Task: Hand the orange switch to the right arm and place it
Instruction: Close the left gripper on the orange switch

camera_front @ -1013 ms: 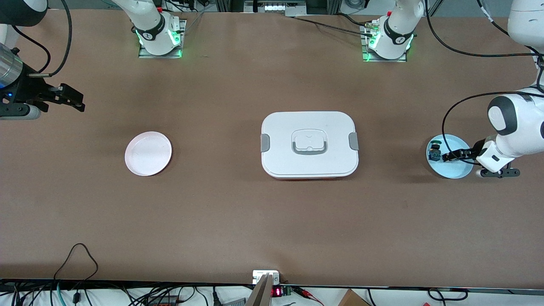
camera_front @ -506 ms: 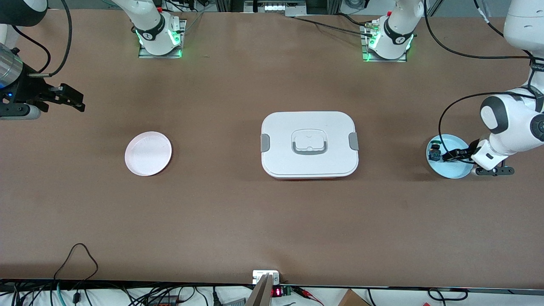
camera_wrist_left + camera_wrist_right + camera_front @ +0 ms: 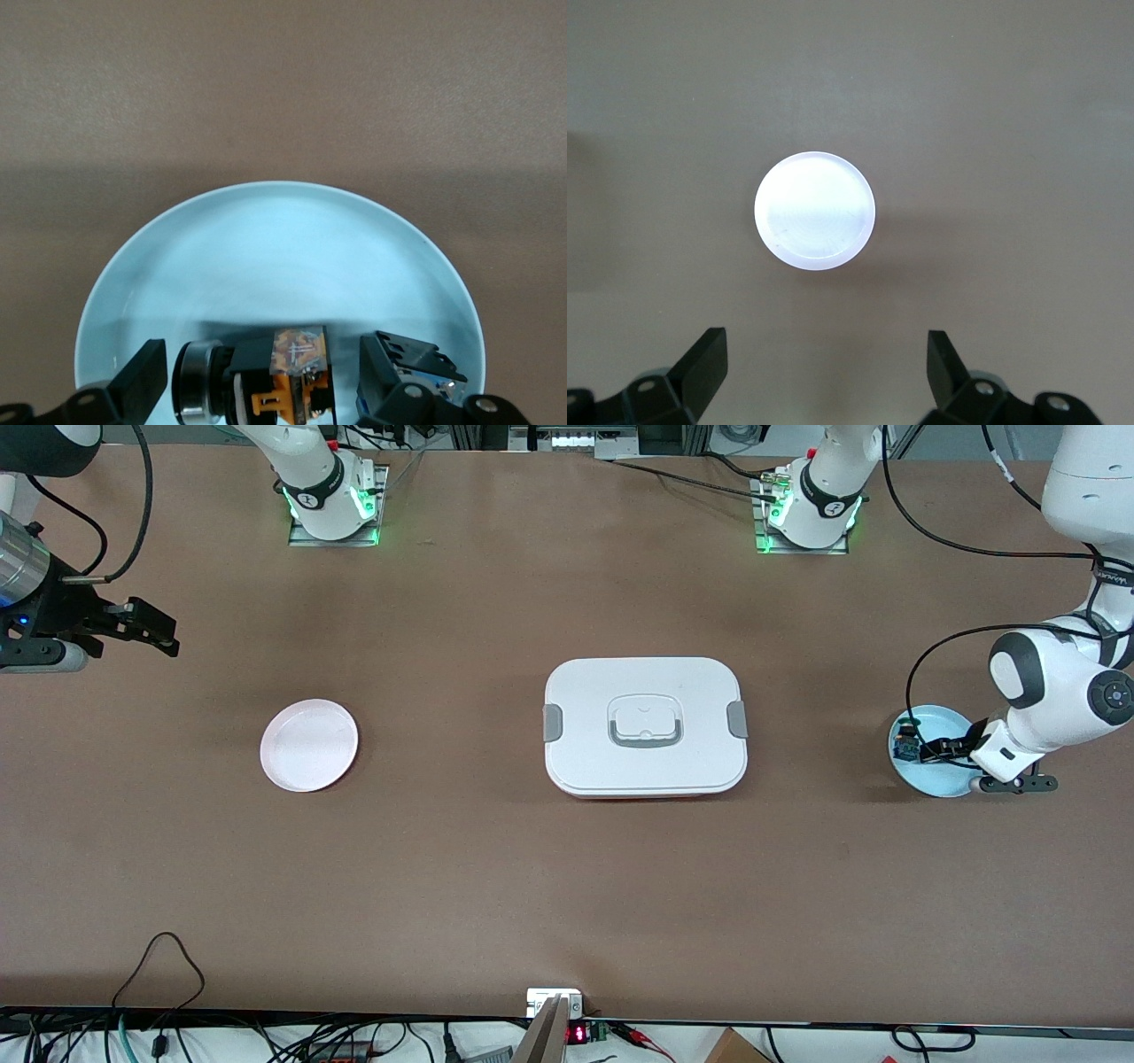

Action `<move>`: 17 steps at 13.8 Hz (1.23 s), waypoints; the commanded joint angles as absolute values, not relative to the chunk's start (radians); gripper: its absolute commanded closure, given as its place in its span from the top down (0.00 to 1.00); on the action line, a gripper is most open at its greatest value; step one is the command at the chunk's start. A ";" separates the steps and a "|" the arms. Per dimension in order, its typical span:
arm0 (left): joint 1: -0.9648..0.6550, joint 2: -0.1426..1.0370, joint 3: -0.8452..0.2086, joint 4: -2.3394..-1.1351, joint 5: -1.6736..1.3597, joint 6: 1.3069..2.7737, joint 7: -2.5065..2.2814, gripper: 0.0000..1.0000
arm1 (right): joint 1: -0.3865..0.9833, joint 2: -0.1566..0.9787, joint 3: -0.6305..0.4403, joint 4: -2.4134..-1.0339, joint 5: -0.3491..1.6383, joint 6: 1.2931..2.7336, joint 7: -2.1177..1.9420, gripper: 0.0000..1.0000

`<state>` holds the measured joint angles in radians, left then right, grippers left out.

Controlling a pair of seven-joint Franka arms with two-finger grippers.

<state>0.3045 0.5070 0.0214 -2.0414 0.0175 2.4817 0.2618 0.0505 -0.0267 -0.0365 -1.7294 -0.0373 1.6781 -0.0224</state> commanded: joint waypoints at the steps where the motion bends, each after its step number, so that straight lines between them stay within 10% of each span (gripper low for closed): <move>1: 0.319 0.505 0.011 -2.056 0.006 2.491 0.285 0.96 | 0.051 -0.041 -0.035 -1.733 -0.031 1.667 -0.028 1.00; 13: 0.344 0.509 0.011 -2.066 0.006 2.491 0.295 0.94 | 0.051 -0.041 -0.032 -1.732 -0.032 1.661 -0.034 1.00; 17: 0.344 0.511 0.009 -2.066 0.006 2.491 0.293 0.73 | 0.051 -0.041 -0.034 -1.732 -0.032 1.661 -0.034 1.00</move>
